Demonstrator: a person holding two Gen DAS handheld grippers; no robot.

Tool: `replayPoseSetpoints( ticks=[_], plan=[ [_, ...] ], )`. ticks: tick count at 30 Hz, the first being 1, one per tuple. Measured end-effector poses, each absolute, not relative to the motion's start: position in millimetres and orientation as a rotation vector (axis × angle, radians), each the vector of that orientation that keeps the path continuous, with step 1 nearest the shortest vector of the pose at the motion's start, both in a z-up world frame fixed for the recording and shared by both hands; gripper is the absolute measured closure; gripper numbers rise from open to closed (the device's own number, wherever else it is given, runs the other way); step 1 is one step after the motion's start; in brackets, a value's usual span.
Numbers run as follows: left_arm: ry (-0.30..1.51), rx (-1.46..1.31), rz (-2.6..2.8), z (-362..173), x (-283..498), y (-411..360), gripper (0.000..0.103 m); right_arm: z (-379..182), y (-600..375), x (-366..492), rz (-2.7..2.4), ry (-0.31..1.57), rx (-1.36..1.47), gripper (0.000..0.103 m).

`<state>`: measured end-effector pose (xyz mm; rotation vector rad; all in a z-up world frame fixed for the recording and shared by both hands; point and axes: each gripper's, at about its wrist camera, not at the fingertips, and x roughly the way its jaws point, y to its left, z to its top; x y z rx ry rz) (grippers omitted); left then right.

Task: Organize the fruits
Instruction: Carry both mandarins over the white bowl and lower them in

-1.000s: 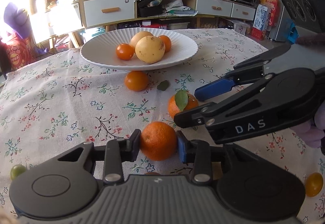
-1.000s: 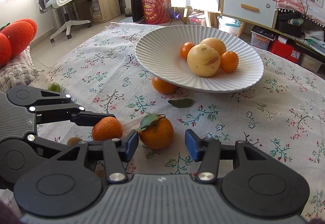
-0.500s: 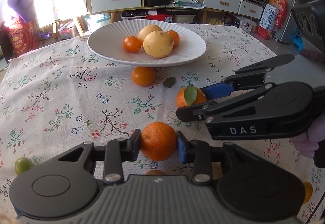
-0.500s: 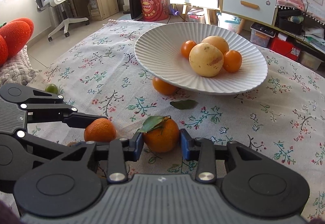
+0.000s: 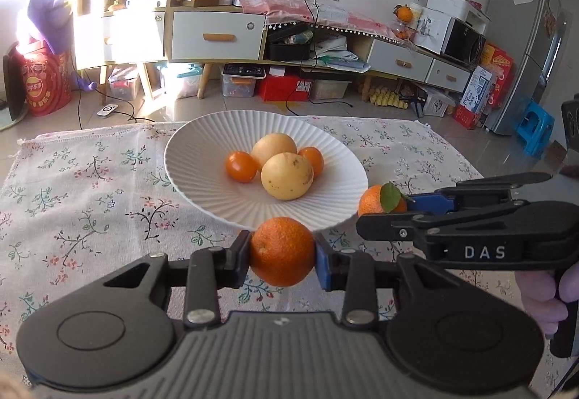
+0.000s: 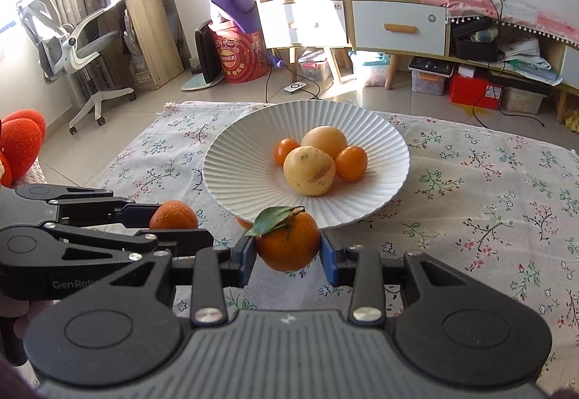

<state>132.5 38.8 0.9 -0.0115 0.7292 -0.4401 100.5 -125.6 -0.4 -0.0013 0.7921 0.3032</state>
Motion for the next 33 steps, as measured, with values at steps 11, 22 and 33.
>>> replayPoseSetpoints(
  ticks=[11, 22, 33],
  plan=[
    [0.727, 0.041, -0.368, -7.1, 182.6, 17.0, 0.103, -10.9, -145.2, 143.9, 0.175, 0.785, 0.043, 0.069],
    [0.765, 0.125, -0.348, -29.1, 198.1, 8.0, 0.103, -20.6, -142.8, 159.6, 0.169, 0.780, -0.004, 0.069],
    [0.757, 0.132, -0.366, -31.3, 198.7, 5.7, 0.103, -22.0, -136.4, 161.9, 0.179, 0.776, -0.053, 0.069]
  ],
)
